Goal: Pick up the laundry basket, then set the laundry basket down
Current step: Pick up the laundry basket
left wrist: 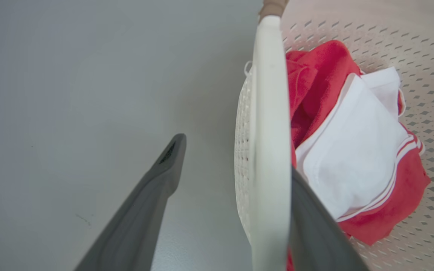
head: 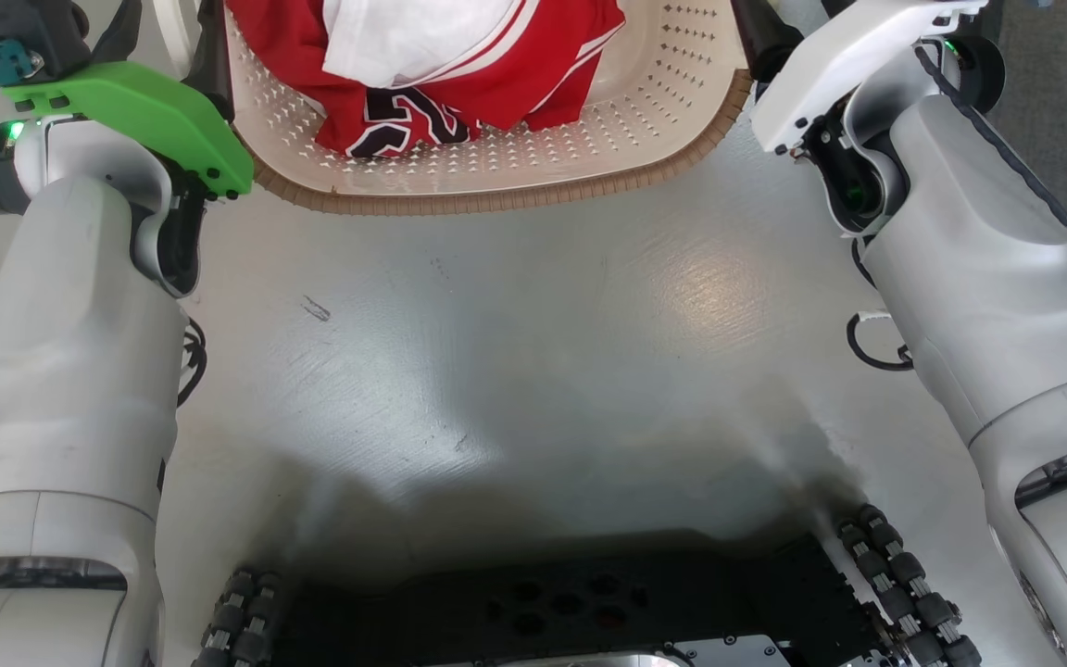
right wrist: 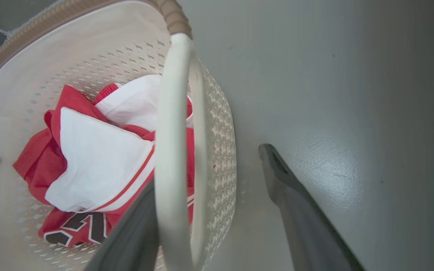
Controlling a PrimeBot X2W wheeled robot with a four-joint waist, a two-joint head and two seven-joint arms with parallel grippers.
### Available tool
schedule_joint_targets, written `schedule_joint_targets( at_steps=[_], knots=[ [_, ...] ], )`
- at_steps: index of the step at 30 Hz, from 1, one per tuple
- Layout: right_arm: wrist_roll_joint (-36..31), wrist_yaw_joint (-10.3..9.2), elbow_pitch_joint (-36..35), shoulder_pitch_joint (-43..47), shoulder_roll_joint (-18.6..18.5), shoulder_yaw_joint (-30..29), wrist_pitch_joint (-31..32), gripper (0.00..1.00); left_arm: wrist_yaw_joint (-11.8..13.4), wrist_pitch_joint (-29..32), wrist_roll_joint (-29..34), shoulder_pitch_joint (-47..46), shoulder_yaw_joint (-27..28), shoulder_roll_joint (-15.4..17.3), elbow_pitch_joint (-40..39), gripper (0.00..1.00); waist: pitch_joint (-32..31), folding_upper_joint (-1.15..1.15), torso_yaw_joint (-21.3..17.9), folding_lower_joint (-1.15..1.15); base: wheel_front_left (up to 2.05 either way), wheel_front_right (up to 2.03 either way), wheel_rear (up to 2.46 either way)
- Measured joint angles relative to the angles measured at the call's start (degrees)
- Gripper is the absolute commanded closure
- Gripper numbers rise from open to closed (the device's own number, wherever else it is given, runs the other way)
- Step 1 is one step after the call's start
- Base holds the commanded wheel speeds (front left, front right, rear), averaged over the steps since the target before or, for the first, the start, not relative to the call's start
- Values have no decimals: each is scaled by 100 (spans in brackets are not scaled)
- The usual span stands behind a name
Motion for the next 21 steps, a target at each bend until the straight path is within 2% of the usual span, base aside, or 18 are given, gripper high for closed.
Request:
schedule_joint_targets(
  at_steps=[10, 11, 12, 15, 16, 21],
  knots=[
    [315, 20, 153, -121, 0, 255, -9, 0, -45, 13, -48, -176, -101, -31, 338, 0, 35, 0, 3, 0, 0, 0, 0],
    [330, 24, 168, -136, 0, 281, -10, 0, -46, 8, -49, -189, -112, -32, 358, 7, 37, 0, 2, 0, 0, 0, 0],
    [358, 25, 180, -149, 0, 304, -11, 9, -48, 5, -52, -201, -124, -35, 377, 24, 37, 0, 0, 0, 0, 0, 0],
    [378, 27, 207, -158, 0, 342, -29, 80, -49, -23, -77, -235, -145, -38, 434, 100, 37, 0, -4, 0, 0, 0, 0],
    [411, 55, 209, -160, 9, 370, -58, 100, -49, -35, -85, -251, -159, -41, 460, 100, 36, 0, -7, 0, 0, 0, 0],
    [537, 42, 300, -231, 80, 481, -119, 100, -96, -188, -111, -319, -199, -196, 539, 100, 9, 0, -12, 0, 0, 0, 0]
  ],
)
